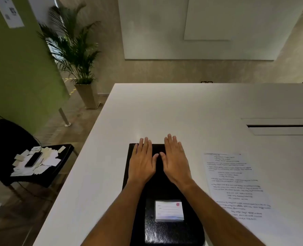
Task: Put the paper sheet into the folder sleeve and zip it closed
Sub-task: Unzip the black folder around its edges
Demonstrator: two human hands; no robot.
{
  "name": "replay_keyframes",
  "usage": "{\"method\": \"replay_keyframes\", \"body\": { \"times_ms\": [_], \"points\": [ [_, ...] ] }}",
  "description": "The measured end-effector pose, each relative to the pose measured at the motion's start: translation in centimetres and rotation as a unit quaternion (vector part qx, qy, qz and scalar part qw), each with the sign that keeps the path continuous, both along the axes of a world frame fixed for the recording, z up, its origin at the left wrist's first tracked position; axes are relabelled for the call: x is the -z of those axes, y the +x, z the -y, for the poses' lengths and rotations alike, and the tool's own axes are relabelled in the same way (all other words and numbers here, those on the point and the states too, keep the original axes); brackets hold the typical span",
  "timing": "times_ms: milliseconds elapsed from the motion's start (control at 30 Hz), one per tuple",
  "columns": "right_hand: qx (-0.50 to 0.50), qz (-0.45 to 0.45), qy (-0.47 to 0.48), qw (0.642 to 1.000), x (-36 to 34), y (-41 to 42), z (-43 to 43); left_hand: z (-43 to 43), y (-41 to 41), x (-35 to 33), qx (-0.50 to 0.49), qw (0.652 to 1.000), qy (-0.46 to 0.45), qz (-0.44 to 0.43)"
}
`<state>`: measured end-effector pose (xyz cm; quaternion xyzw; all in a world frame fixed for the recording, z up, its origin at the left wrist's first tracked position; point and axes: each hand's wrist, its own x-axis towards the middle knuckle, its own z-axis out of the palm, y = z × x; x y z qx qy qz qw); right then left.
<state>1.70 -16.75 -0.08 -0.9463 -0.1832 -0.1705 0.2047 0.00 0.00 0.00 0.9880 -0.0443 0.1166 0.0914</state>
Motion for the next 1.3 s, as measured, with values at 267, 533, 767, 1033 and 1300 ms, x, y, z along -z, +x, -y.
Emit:
{"method": "replay_keyframes", "body": {
  "times_ms": [267, 533, 767, 1033, 1300],
  "points": [
    [-0.040, -0.073, -0.066, 0.994, 2.7, 0.1, 0.2, -0.5, 0.8, 1.9, 0.007, 0.999, -0.022, -0.040],
    [-0.029, -0.059, -0.152, 0.986, -1.3, 4.3, -1.3, -0.6, 1.4, 3.3, -0.003, 0.999, -0.053, 0.007],
    [-0.156, -0.133, -0.123, 0.971, -4.7, 10.3, -6.0, -0.7, 1.3, 2.9, -0.040, 0.998, -0.047, 0.020],
    [-0.238, -0.167, -0.185, 0.939, -5.3, 12.5, -9.1, -0.6, 1.5, 3.1, -0.042, 0.997, -0.064, 0.034],
    [-0.284, -0.092, -0.236, 0.925, -5.9, 13.4, -9.4, -0.6, 1.4, 3.2, -0.044, 0.996, -0.064, 0.043]
  ]
}}
